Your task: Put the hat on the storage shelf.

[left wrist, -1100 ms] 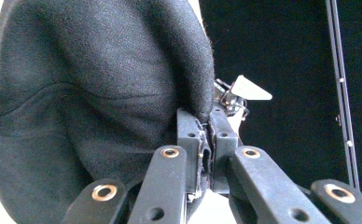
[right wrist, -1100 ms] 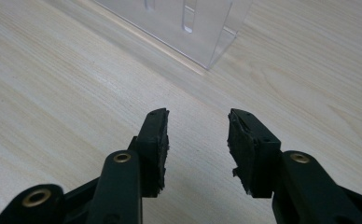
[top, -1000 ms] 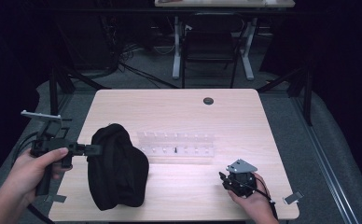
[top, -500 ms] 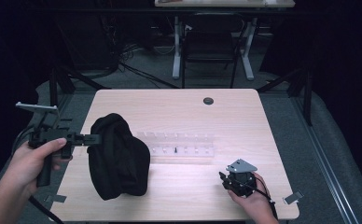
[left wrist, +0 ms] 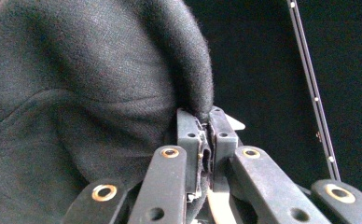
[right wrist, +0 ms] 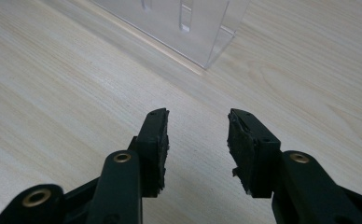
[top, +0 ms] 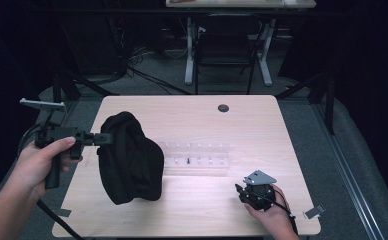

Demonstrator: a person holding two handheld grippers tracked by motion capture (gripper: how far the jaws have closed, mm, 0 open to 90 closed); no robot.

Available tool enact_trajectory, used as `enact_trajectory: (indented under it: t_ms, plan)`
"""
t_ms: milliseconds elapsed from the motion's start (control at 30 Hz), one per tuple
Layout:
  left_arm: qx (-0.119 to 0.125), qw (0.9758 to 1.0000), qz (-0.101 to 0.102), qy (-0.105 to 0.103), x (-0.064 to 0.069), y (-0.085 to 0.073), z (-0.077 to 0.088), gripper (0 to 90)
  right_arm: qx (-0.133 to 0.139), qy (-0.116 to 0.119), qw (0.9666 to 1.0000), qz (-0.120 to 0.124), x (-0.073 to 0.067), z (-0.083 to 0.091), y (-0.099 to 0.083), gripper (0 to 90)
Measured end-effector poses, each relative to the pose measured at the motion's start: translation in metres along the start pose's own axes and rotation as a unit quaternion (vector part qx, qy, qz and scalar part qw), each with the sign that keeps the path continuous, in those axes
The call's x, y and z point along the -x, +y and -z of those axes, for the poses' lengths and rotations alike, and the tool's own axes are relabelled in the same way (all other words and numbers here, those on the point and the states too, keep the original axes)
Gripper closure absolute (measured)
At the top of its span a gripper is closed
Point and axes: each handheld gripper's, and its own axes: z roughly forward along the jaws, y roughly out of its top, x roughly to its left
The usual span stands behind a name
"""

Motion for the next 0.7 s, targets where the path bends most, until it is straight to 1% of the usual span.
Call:
enact_trajectory:
  t_ms: [33,167,233,300,367,467,700]
  plan:
    - [0.001,1.0,0.0,0.001,0.002,0.002,0.0,86.4,-0.002,0.001,1.0,0.001,0.0,0.0,0.0,57.7]
    - [0.008,0.9999,-0.005,-0.005,0.007,0.008,-0.002,86.4,-0.002,0.0,1.0,0.004,-0.001,0.0,0.001,57.7]
    - [0.009,0.9999,-0.006,-0.004,0.009,0.012,-0.004,86.4,-0.002,0.0,1.0,0.004,-0.001,0.0,0.001,57.7]
    - [0.011,0.9999,-0.007,-0.002,0.011,0.015,-0.006,86.4,0.0,0.001,1.0,0.002,-0.001,-0.001,0.001,57.7]
    - [0.012,0.9999,-0.006,-0.003,0.012,0.019,-0.009,86.4,-0.005,0.001,1.0,0.006,-0.001,0.0,0.001,57.7]
    - [0.013,0.9999,-0.006,-0.004,0.014,0.023,-0.012,86.4,0.001,0.001,1.0,0.001,0.0,0.0,0.0,57.7]
    - [0.019,0.9998,-0.011,-0.003,0.02,0.034,-0.023,86.5,0.001,0.003,1.0,0.001,0.0,0.0,0.0,57.7]
